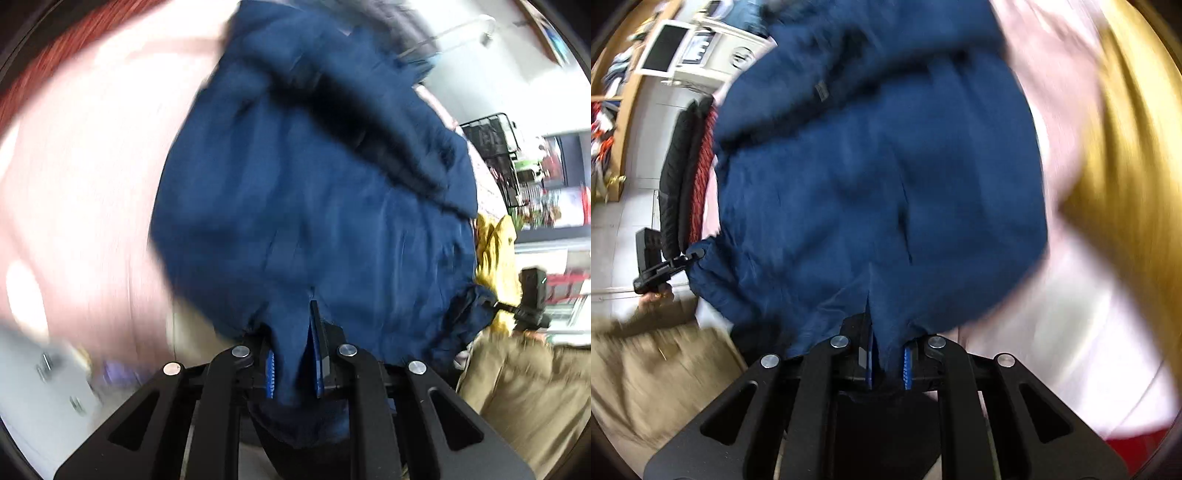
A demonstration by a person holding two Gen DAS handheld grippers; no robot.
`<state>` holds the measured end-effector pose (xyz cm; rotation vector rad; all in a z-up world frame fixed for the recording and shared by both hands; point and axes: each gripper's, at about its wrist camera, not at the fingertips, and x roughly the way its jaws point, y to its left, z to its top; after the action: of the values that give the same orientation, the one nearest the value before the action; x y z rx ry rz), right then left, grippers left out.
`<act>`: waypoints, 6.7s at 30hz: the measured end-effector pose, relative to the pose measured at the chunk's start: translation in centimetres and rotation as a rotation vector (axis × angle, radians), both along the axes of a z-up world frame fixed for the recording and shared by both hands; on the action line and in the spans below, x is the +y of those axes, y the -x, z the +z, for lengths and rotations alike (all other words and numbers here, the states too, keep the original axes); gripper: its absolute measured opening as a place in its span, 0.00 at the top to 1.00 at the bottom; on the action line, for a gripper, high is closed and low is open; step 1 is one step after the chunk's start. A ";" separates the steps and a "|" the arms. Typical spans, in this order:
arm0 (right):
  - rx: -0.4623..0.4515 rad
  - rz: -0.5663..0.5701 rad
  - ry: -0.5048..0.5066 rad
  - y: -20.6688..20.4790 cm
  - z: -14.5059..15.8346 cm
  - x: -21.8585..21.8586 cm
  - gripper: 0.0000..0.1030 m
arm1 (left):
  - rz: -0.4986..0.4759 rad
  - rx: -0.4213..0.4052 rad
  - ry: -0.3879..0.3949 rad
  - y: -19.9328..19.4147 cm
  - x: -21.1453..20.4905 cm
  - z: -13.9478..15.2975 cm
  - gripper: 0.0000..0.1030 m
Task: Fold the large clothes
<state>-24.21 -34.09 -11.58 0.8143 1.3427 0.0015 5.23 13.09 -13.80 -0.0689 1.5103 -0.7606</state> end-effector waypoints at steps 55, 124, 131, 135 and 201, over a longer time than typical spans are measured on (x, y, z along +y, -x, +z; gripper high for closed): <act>-0.192 -0.845 -0.318 -20.7 -1.4 -23.6 0.38 | 0.287 -0.266 -0.024 -21.3 -6.7 5.9 0.17; 0.005 0.074 0.763 -17.8 0.7 -1.5 0.15 | 0.328 -0.275 -0.283 -10.2 -9.1 -0.4 0.06; -0.061 -0.228 0.518 -13.7 2.3 -10.2 0.15 | 0.447 -0.206 -0.245 -9.5 -4.8 -0.2 0.06; -0.091 -0.377 0.095 -11.5 -1.8 -14.7 0.15 | 0.488 -0.161 -0.259 -8.8 -3.0 -1.1 0.06; 0.016 -0.181 0.183 -24.7 -7.2 -8.3 0.05 | 0.088 0.065 0.045 -25.1 -12.2 -8.8 0.14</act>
<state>0.51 -42.34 -18.82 0.7782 1.2599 -0.2670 30.30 0.88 -22.64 -0.1936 1.5414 -0.7275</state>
